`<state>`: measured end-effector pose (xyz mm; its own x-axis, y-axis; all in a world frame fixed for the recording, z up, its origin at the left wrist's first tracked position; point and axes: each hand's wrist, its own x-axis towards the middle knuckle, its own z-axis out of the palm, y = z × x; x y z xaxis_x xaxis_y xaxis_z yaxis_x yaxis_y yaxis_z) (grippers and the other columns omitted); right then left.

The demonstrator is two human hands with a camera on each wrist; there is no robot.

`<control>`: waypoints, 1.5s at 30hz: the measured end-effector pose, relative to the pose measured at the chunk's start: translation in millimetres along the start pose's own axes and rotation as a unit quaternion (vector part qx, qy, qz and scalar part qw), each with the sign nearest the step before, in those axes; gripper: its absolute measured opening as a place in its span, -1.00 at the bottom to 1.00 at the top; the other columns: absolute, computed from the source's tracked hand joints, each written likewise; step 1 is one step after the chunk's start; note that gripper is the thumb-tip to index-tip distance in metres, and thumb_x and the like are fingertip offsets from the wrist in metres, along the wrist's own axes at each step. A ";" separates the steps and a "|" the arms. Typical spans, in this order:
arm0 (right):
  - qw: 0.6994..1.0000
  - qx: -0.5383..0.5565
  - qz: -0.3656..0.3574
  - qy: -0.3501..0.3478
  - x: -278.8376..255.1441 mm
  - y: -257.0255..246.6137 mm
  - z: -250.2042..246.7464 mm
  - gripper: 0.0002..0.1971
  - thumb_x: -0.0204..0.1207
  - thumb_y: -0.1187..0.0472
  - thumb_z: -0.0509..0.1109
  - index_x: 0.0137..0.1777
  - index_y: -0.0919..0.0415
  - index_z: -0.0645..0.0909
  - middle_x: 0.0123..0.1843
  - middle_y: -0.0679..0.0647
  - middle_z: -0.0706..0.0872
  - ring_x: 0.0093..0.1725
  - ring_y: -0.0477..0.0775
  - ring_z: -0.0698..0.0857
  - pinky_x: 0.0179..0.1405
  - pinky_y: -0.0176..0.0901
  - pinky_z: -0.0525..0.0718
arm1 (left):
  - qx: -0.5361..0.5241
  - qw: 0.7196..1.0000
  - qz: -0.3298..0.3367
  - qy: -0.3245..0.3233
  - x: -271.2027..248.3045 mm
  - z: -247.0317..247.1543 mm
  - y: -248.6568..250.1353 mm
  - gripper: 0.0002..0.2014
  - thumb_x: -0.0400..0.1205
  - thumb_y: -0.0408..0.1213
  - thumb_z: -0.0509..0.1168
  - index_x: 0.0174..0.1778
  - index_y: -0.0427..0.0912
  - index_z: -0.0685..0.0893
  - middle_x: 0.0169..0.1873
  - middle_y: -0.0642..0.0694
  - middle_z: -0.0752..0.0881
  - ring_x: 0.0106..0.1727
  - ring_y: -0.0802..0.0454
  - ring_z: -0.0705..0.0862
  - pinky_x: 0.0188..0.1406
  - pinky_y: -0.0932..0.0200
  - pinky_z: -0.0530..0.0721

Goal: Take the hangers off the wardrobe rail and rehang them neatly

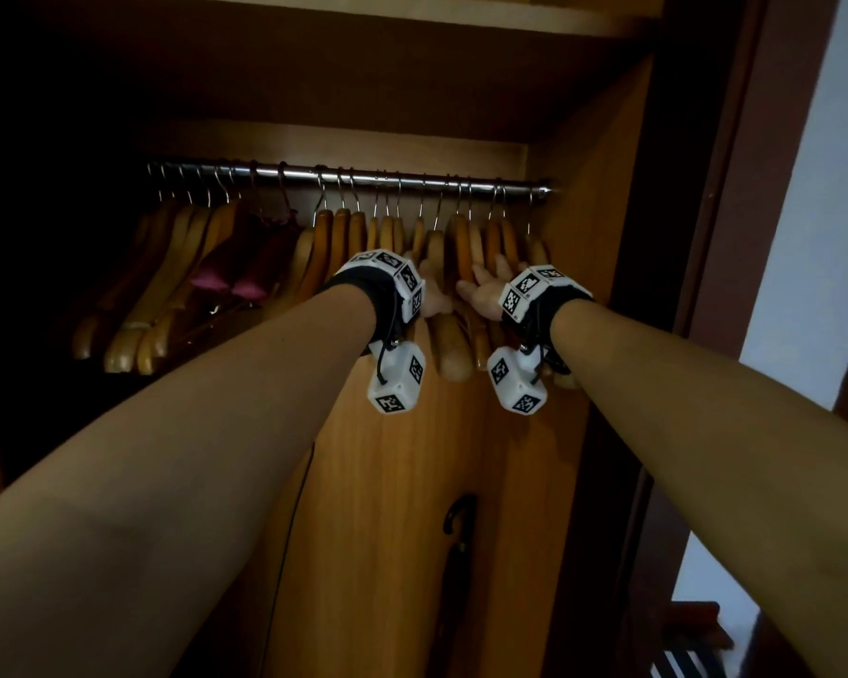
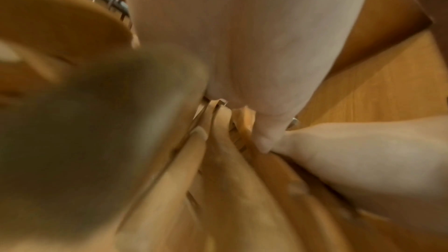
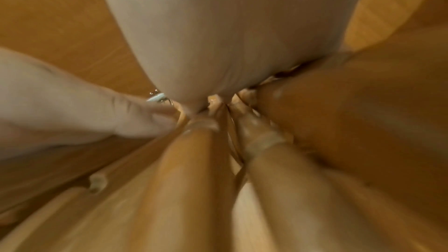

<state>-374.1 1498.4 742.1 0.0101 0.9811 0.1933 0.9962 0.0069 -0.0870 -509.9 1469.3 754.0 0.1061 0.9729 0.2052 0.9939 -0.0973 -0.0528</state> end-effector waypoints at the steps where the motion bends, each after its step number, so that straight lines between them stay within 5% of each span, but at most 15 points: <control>1: 1.000 0.004 0.001 -0.002 2.6 0.0 1.5 -0.31 0.66 -0.36 -0.16 0.72 -0.16 -0.24 0.74 0.05 -0.34 0.71 0.29 -0.25 0.63 0.25 -0.30 | -0.011 1.000 -0.003 0.002 -1.5 2.3 0.6 -0.20 0.68 0.13 0.16 0.71 -0.03 -0.13 0.68 -0.24 0.03 0.65 -0.30 0.13 0.54 -0.23 0.22; 4: 1.000 -0.024 -0.006 -0.010 3.6 -3.4 2.7 -0.25 0.61 -0.43 -0.18 0.71 -0.16 -0.28 0.73 0.08 -0.36 0.71 0.29 -0.27 0.64 0.26 -0.32 | -0.030 0.999 0.015 -0.019 0.0 3.7 3.3 -0.21 0.70 0.09 0.14 0.70 0.05 -0.21 0.70 -0.15 -0.17 0.69 -0.30 -0.07 0.60 -0.25 0.05; 9: 1.000 0.007 -0.025 -0.007 4.8 -1.4 -0.5 -0.36 0.72 -0.24 -0.13 0.73 -0.08 -0.15 0.76 0.10 -0.23 0.72 0.28 -0.17 0.67 0.24 -0.20 | -0.028 0.999 0.029 -0.016 -1.4 7.3 7.4 -0.27 0.72 0.02 0.13 0.71 0.06 -0.16 0.71 -0.09 -0.14 0.69 -0.26 -0.07 0.61 -0.18 0.03; 12: 0.999 0.034 -0.022 0.005 6.6 10.4 -6.4 -0.42 0.73 0.06 0.08 0.72 0.07 0.06 0.74 0.19 0.09 0.67 0.29 0.18 0.63 0.13 0.21 | -0.002 1.000 0.026 -0.015 0.9 7.1 13.8 -0.34 0.77 -0.01 0.05 0.72 -0.02 -0.12 0.69 -0.20 0.04 0.66 -0.25 0.13 0.56 -0.07 0.18; 15: 0.999 0.046 -0.008 0.021 3.5 17.9 -8.6 -0.40 0.55 0.06 0.21 0.61 0.00 0.26 0.52 0.22 0.48 0.34 0.29 0.59 0.32 0.13 0.61 | 0.018 0.999 0.046 0.001 3.9 2.9 21.6 -0.43 0.80 -0.11 0.01 0.71 -0.07 -0.02 0.66 -0.23 0.17 0.60 -0.23 0.29 0.46 -0.02 0.35; 17: 0.997 0.064 -0.005 0.033 6.9 20.9 -7.9 -0.41 0.51 0.07 0.22 0.58 -0.03 0.30 0.56 0.24 0.41 0.40 0.31 0.53 0.37 0.14 0.57 | 0.033 0.998 0.061 0.010 11.4 2.2 23.9 -0.44 0.77 -0.02 -0.01 0.71 0.05 0.04 0.67 -0.20 0.14 0.62 -0.24 0.23 0.52 -0.10 0.28; 20: 0.995 0.075 0.004 0.071 11.8 25.3 -6.1 -0.40 0.55 0.19 0.25 0.62 0.00 0.28 0.73 0.13 0.08 0.66 0.32 0.16 0.60 0.17 0.29 | 0.047 0.995 0.093 0.001 18.9 1.3 31.6 -0.48 0.75 0.09 -0.03 0.65 0.08 0.23 0.64 -0.15 0.23 0.62 -0.20 0.23 0.56 -0.15 0.19; 23: 0.990 0.097 0.043 0.093 14.4 36.6 -2.2 -0.32 0.61 0.21 0.23 0.70 0.02 0.08 0.74 0.15 -0.03 0.63 0.38 0.22 0.54 0.18 0.36 | 0.066 0.995 0.077 -0.015 28.6 2.7 37.9 -0.40 0.69 0.22 0.01 0.62 0.02 0.32 0.57 -0.12 0.34 0.54 -0.19 0.36 0.51 -0.14 0.34; 26: 0.987 0.090 0.066 0.112 15.4 42.3 -0.6 -0.34 0.64 0.23 0.22 0.70 0.12 0.06 0.70 0.19 0.08 0.56 0.39 0.33 0.50 0.19 0.43 | 0.042 0.996 0.081 0.005 78.6 15.4 30.4 -0.12 0.34 0.46 0.25 0.54 0.05 0.44 0.51 -0.07 0.45 0.48 -0.18 0.46 0.48 -0.17 0.43; 29: 0.989 0.097 0.043 0.107 16.0 41.2 -2.6 -0.48 0.58 0.19 0.24 0.56 0.15 0.35 0.60 0.26 0.32 0.44 0.38 0.48 0.38 0.15 0.55 | 0.050 0.994 0.092 0.039 124.5 33.3 24.2 0.23 -0.13 0.70 0.23 0.50 0.17 0.46 0.50 -0.05 0.48 0.45 -0.17 0.52 0.41 -0.23 0.50; 32: 0.989 0.101 0.010 0.107 10.3 38.0 -5.4 -0.53 0.64 0.09 0.21 0.55 0.09 0.37 0.66 0.20 0.22 0.50 0.34 0.42 0.43 0.10 0.49 | 0.031 0.998 0.049 -0.022 76.5 8.6 26.2 0.05 0.29 0.59 0.17 0.65 0.09 0.21 0.57 -0.04 0.36 0.47 -0.20 0.47 0.39 -0.18 0.50; 36: 0.987 0.104 -0.077 0.091 8.2 30.3 -0.5 -0.52 0.66 -0.12 0.18 0.57 -0.11 0.36 0.67 0.05 0.13 0.58 0.24 0.30 0.55 0.10 0.35 | 0.055 0.997 0.040 -0.036 40.0 0.5 28.2 -0.23 0.59 0.33 0.15 0.58 -0.14 0.32 0.41 -0.19 0.52 0.36 -0.21 0.54 0.34 -0.05 0.50; 40: 0.990 0.089 -0.088 0.068 6.9 19.2 3.8 -0.51 0.62 -0.22 0.10 0.55 -0.25 0.35 0.70 0.03 0.10 0.63 0.34 0.20 0.60 0.23 0.23 | 0.067 0.997 0.032 -0.020 37.9 4.1 27.3 -0.75 0.78 -0.10 0.04 0.16 -0.20 0.48 -0.18 -0.18 0.58 -0.22 0.00 0.57 -0.27 0.26 0.52; 43: 0.991 0.059 -0.103 0.060 4.8 15.3 2.2 -0.42 0.58 -0.22 0.22 0.61 -0.28 0.24 0.71 0.00 0.06 0.64 0.38 0.09 0.63 0.28 0.12 | 0.069 0.997 0.012 0.013 30.5 3.6 20.3 -0.63 0.75 -0.15 0.10 0.40 -0.24 0.56 0.27 -0.29 0.63 0.26 -0.22 0.63 0.25 -0.01 0.56; 45: 0.989 0.049 -0.120 0.073 3.6 9.7 -2.0 -0.47 0.59 -0.10 0.29 0.57 -0.25 0.34 0.68 0.00 0.14 0.63 0.35 0.11 0.63 0.22 0.11 | 0.063 0.997 0.036 0.024 45.9 8.4 6.2 -0.60 0.66 -0.06 0.18 0.33 -0.17 0.63 0.28 -0.23 0.66 0.20 -0.20 0.66 0.31 -0.16 0.55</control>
<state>-364.3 1501.6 743.9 -0.2054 0.9110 0.3577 0.9583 0.2614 -0.1153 -499.2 1515.1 754.9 0.1806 0.9533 0.2421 0.9723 -0.1359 -0.1903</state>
